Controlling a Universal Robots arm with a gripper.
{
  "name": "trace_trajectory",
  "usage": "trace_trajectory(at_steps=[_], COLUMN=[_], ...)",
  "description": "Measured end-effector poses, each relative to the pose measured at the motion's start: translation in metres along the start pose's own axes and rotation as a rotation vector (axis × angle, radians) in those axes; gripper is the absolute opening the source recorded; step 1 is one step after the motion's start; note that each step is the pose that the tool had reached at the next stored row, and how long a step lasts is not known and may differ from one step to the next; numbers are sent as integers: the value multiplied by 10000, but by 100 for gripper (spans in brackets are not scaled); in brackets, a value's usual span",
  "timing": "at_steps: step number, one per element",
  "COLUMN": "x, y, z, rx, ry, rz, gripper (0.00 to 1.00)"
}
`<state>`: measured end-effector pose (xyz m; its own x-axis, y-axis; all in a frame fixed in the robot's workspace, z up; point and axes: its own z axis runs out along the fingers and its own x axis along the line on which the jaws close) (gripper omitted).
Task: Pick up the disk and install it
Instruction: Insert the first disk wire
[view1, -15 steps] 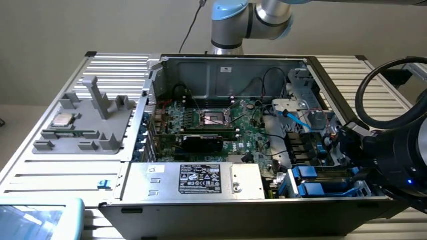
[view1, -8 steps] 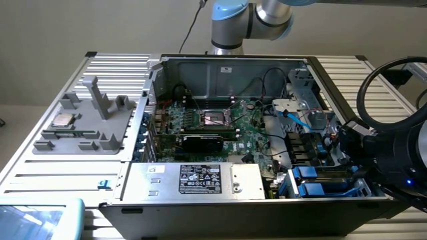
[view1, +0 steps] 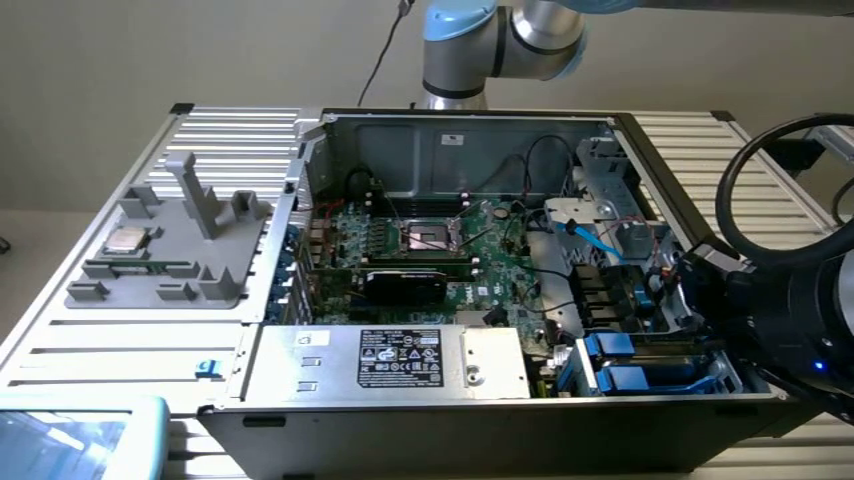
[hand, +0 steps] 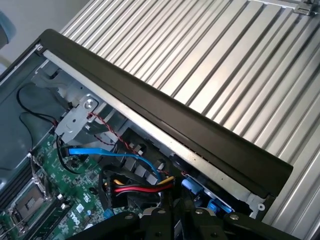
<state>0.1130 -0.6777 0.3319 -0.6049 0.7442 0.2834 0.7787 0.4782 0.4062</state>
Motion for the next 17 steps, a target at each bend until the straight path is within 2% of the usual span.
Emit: trace_trajectory(at_steps=[7, 14, 15, 17], x=[-6, -7, -8, -8], y=[-4, -5, -6, -5], z=[-1, -1, -1, -1], rx=[-4, -3, 4, 64], ry=[25, 25, 17, -59], rz=[-20, -21, -23, -40], gripper=[17, 16, 16, 16])
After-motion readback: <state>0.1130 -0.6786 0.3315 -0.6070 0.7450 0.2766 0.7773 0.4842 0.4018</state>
